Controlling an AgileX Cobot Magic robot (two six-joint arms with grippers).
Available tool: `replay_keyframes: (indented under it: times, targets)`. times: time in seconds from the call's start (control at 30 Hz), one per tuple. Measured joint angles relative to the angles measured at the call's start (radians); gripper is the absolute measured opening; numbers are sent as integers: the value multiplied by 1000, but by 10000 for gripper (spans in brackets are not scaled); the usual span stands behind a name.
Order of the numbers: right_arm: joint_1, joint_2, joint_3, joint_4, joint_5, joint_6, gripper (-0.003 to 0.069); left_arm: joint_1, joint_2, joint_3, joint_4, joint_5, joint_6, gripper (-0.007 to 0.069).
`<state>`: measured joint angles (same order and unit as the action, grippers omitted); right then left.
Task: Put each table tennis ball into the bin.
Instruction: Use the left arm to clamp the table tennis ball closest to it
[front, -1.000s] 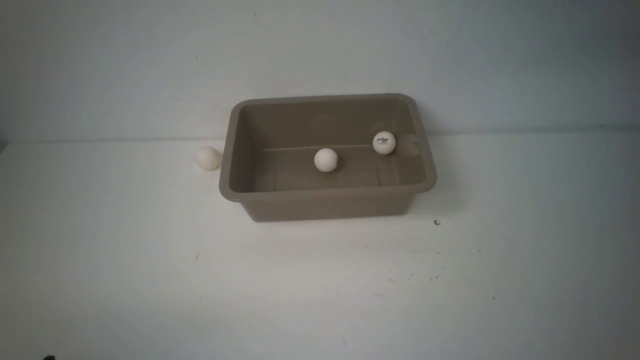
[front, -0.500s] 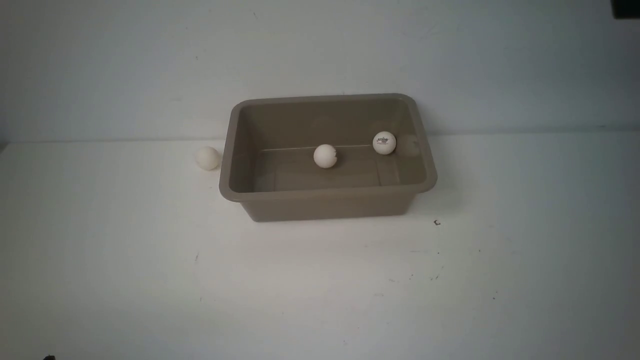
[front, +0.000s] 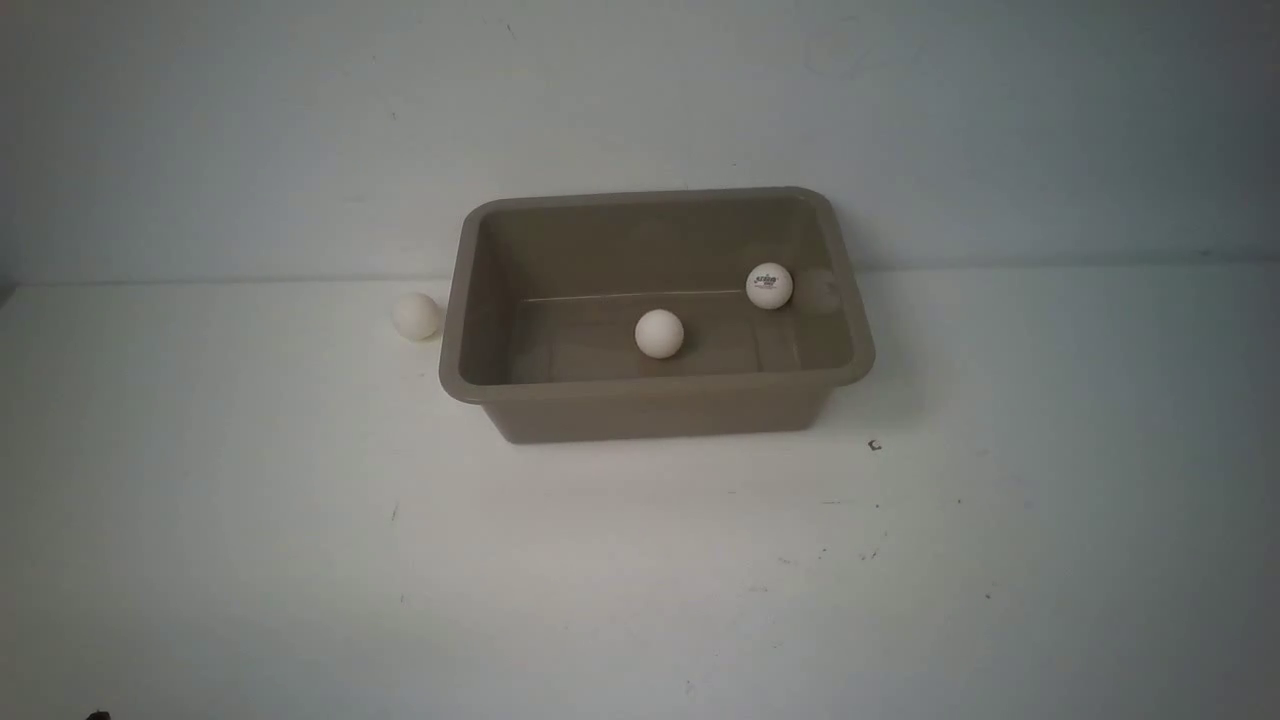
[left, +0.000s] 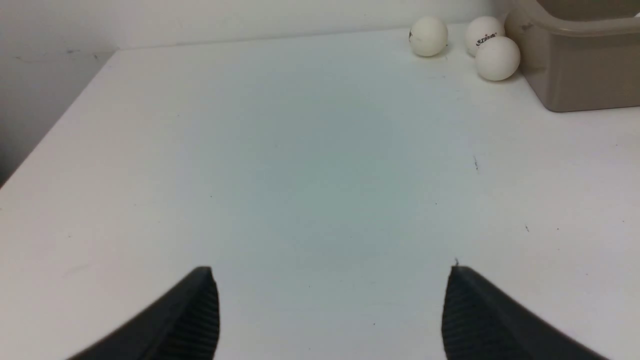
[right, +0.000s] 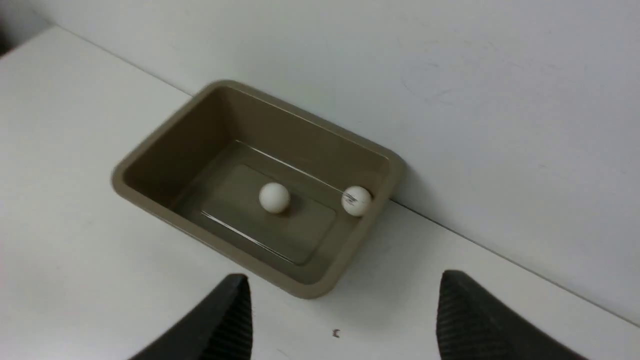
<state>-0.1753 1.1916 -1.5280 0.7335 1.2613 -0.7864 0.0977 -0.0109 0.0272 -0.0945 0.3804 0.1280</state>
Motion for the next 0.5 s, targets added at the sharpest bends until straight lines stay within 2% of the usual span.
replay_keyframes:
  times: [0.17,0.3,0.43,0.5]
  targets:
    - [0,-89,164,128,-5,-125,443,0,0,0,0,0,0,541]
    - [0,-110,293,184,-106,-237,442,0,0,0,0,0,0,541]
    - [0,-109,365,185,-213,-271,442,0,0,0,0,0,0,541]
    - [0,-107,424,133,-320,-268,442,0,0,0,0,0,0,541]
